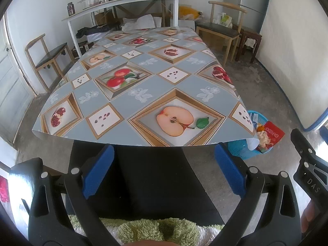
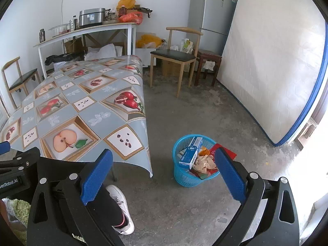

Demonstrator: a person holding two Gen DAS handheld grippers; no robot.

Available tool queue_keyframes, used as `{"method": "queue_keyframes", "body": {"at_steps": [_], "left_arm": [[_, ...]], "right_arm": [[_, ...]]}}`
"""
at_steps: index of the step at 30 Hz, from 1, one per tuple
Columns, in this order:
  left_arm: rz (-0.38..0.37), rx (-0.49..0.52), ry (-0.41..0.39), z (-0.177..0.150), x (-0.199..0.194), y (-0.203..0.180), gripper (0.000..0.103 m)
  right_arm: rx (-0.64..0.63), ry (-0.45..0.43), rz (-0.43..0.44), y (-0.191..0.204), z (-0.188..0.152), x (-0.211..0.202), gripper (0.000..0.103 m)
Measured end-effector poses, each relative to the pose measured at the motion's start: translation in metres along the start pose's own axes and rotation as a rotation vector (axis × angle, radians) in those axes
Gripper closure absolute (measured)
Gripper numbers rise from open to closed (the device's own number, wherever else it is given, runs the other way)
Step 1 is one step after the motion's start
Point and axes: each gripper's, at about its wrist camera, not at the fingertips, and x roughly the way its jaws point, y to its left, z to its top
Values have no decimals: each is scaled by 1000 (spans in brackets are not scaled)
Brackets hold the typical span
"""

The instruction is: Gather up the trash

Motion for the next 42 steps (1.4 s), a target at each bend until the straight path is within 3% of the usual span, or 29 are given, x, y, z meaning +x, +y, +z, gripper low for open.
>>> {"method": "queue_keyframes", "body": {"at_steps": [42], "left_arm": [[1,4,3,0,-1,-1,8]], "right_arm": [[34,20,-16,-3,-9,4,6]]}}
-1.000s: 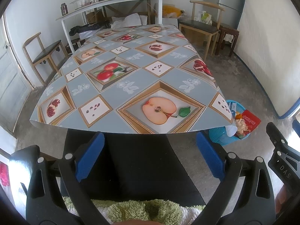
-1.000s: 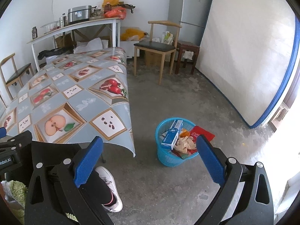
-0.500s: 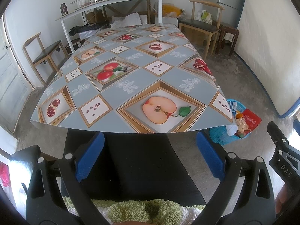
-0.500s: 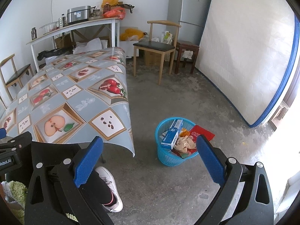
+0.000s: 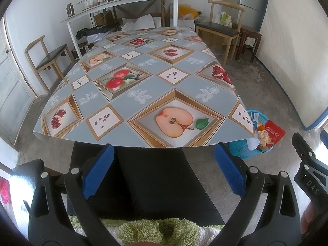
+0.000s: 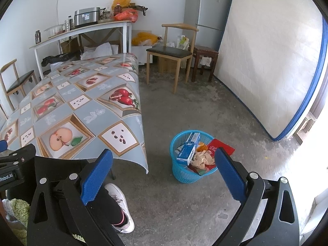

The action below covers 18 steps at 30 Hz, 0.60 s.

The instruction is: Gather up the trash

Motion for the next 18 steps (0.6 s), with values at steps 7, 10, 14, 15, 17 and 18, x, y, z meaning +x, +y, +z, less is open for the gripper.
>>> {"method": "queue_keyframes", "body": {"at_steps": [7,10,14,15,17,18], "left_arm": [[1,1,-1,0,0,0,8],[1,1,0,0,0,0,8],[1,3,1,0,0,0,8],[1,2,0,0,0,0,8],[1,2,1,0,0,0,8],[1,2,2,0,0,0,8]], "right_arm": [[-1,0,1,-1,1,0,6],[0,1,1,-1,1,0,6],[1,1,1,-1,1,0,6],[1,1,1,-1,1,0,6],[2,1,2,-1,2,0,6],[2,2,2,-1,2,-1,6]]}}
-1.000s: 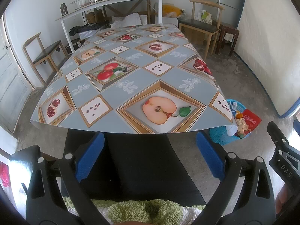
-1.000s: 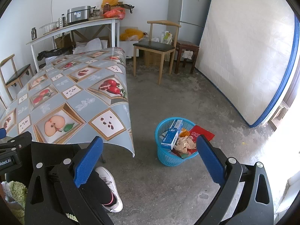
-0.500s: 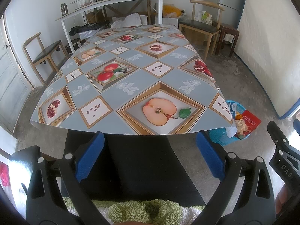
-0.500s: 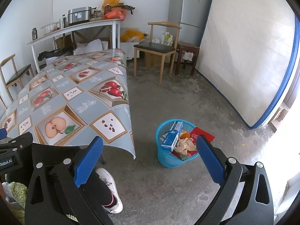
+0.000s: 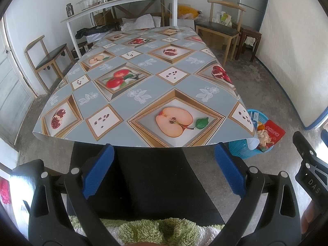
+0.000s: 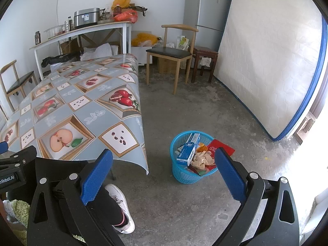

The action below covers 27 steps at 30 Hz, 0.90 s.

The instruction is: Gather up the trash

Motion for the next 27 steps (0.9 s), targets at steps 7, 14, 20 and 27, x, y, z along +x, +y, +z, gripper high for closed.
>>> {"method": "queue_keyframes", "body": {"at_steps": [7,14,20,27], "left_arm": [[0,1,1,0,0,-1,8],[0,3,4,-2,0,0,8],[1,2,5,-1,0,-1,8],[0,3,6,-1,0,-1,8]], "right_arm": [[0,-2,1,1,1,0,6],[0,-1,0,1,1,0,6],[0,-2,1,0,0,0,6],[1,-1,0,1,0,0,6]]}}
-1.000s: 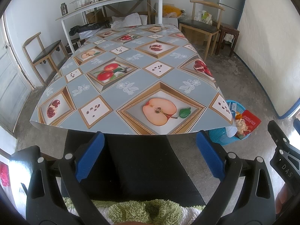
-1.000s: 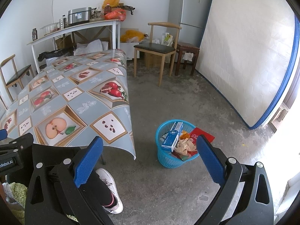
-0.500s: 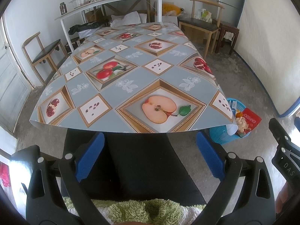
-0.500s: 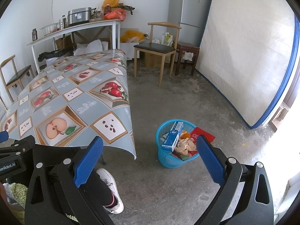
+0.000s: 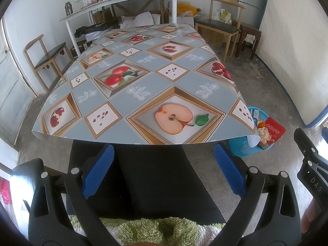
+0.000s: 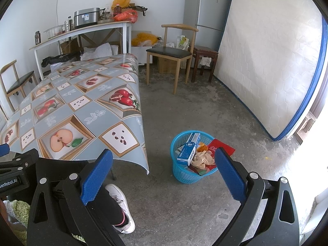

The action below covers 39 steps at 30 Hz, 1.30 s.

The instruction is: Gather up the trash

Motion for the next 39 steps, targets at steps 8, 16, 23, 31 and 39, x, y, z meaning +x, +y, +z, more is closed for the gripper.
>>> {"method": "queue_keyframes", "body": {"at_steps": [8,16,23,31,39], "left_arm": [[-3,2,5,-5,2,1,8],[-3,4,7,-2,2,0,8],[-3,5,8,-2,2,1,8],[-3,5,8,-3,2,1,8],[-4,6,8,-3,2,2,8]], "right_arm": [[1,-1,0,0,1,0,6],[0,-1,1,0,1,-1,6],[1,0,1,1,1,-1,6],[1,-2,2,1,2,-1,6],[1,-2,2,1,2,-1,6]]}}
